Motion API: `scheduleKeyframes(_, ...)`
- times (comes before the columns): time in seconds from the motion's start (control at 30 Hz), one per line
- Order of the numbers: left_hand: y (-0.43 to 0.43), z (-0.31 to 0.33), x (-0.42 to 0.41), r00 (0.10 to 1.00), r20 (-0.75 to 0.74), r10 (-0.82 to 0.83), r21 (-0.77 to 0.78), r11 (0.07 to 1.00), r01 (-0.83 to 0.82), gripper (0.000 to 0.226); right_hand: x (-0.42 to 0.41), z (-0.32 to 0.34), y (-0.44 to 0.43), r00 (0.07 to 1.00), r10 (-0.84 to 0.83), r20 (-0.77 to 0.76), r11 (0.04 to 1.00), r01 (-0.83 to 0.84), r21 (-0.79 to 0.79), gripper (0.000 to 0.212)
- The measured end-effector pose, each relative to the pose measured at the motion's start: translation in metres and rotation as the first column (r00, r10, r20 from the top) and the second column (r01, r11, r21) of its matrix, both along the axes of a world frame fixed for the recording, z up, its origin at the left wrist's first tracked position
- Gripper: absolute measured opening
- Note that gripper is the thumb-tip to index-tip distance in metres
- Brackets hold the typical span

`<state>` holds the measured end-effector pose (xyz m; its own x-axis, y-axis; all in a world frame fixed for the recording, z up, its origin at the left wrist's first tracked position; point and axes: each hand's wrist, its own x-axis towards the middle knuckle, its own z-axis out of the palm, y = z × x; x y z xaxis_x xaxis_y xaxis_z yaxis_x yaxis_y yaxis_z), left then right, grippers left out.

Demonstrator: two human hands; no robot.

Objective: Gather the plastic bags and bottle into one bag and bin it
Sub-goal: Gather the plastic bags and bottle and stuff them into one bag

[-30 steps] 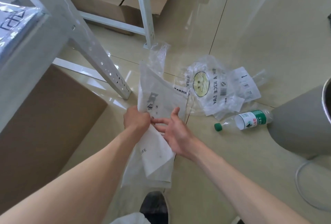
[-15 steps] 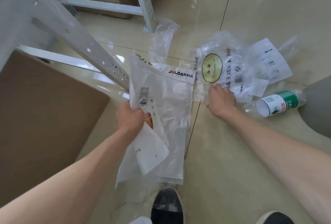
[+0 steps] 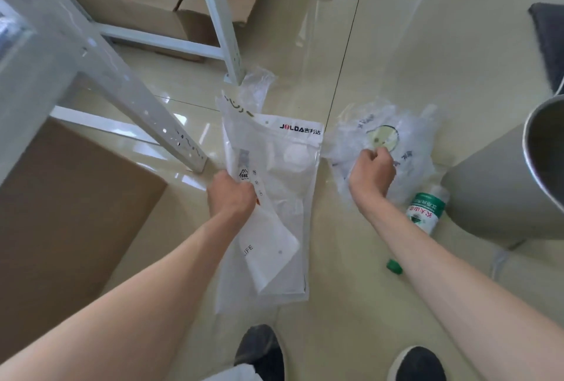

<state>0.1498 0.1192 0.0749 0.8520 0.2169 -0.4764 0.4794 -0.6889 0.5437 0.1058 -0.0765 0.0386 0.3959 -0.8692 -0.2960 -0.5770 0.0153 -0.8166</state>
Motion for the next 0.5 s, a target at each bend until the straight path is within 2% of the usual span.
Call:
scheduleKeyframes(0.07, -0.014, 0.004, -0.001, 1.0, -0.002, 0.02, -0.024, 1.0, -0.02, 0.035, 0.004, 0.017, 0.012, 0.997, -0.013, 0.071, 1.0, 0.015, -0.014, 0.028)
scheduleKeyframes(0.1, -0.022, 0.007, 0.0, 0.999, -0.003, 0.032, -0.036, 0.999, -0.032, 0.034, 0.008, 0.025, 0.016, 0.991, -0.079, 0.112, 0.997, 0.077, 0.026, 0.024)
scheduleKeyframes(0.13, -0.028, 0.009, 0.0, 0.999, -0.004, 0.043, -0.048, 0.998, -0.043, 0.033, 0.011, 0.031, 0.017, 0.967, -0.206, 0.147, 0.976, 0.193, 0.098, 0.02)
scheduleKeyframes(0.2, -0.037, 0.015, 0.001, 0.997, 0.01, 0.078, -0.064, 0.995, -0.077, 0.031, 0.017, 0.038, 0.01, 0.856, -0.489, 0.168, 0.857, 0.435, 0.276, 0.024)
scheduleKeyframes(0.23, -0.039, 0.018, 0.001, 0.996, 0.022, 0.088, -0.066, 0.994, -0.086, 0.031, 0.018, 0.041, 0.003, 0.803, -0.574, 0.16, 0.802, 0.512, 0.307, 0.028)
scheduleKeyframes(0.27, -0.041, 0.019, 0.0, 0.995, 0.029, 0.093, -0.063, 0.994, -0.091, 0.031, 0.018, 0.043, -0.001, 0.789, -0.592, 0.162, 0.792, 0.535, 0.294, 0.03)
scheduleKeyframes(0.4, -0.04, 0.017, 0.001, 0.99, -0.007, 0.14, -0.022, 0.99, -0.14, 0.031, 0.015, 0.042, 0.012, 0.92, -0.342, 0.191, 0.938, 0.323, 0.124, 0.018)
scheduleKeyframes(0.47, -0.035, 0.009, 0.003, 0.991, -0.03, 0.133, -0.059, 0.989, -0.134, 0.034, 0.011, 0.032, 0.021, 0.985, -0.033, 0.167, 0.995, 0.048, -0.086, 0.016)
scheduleKeyframes(0.5, -0.032, 0.005, 0.004, 0.994, -0.026, 0.104, -0.122, 0.987, -0.106, 0.034, 0.008, 0.028, 0.024, 0.98, 0.171, 0.106, 0.975, -0.153, -0.16, 0.02)
